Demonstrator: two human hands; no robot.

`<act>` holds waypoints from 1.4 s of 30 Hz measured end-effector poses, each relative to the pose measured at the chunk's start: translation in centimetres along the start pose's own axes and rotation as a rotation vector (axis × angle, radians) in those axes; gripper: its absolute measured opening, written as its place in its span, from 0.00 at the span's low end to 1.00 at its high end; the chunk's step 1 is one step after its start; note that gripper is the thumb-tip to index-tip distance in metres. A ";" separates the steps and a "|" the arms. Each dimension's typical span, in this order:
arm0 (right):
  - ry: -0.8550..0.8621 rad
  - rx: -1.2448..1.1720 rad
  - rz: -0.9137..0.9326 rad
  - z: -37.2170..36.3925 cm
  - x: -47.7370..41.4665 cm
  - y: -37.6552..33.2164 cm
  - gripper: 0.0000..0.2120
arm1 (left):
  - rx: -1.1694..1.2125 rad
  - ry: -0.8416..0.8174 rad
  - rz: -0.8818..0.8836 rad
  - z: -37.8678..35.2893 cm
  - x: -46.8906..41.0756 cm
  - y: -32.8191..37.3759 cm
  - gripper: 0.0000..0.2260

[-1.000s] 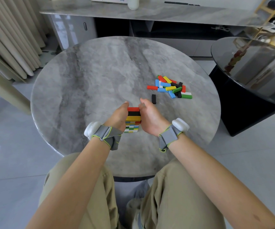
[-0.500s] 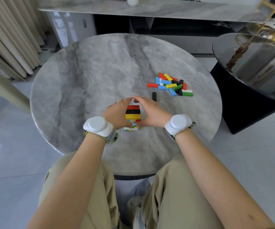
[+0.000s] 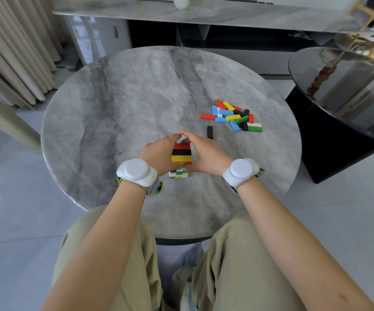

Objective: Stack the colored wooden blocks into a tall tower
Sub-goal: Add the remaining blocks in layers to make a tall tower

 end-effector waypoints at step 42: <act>0.096 -0.074 -0.608 1.9 -1.3 15.2 0.34 | 0.235 -0.005 -0.182 1.9 -4.0 8.0 0.19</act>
Point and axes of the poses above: each hand's wrist, its own x-axis away from the middle knuckle, its own z-axis out of the back of the hand, y = z × x, the point moved 7 cm from there along -x, towards the middle knuckle, and after that the axes turned 3 degrees about y, right-handed, at the moved point
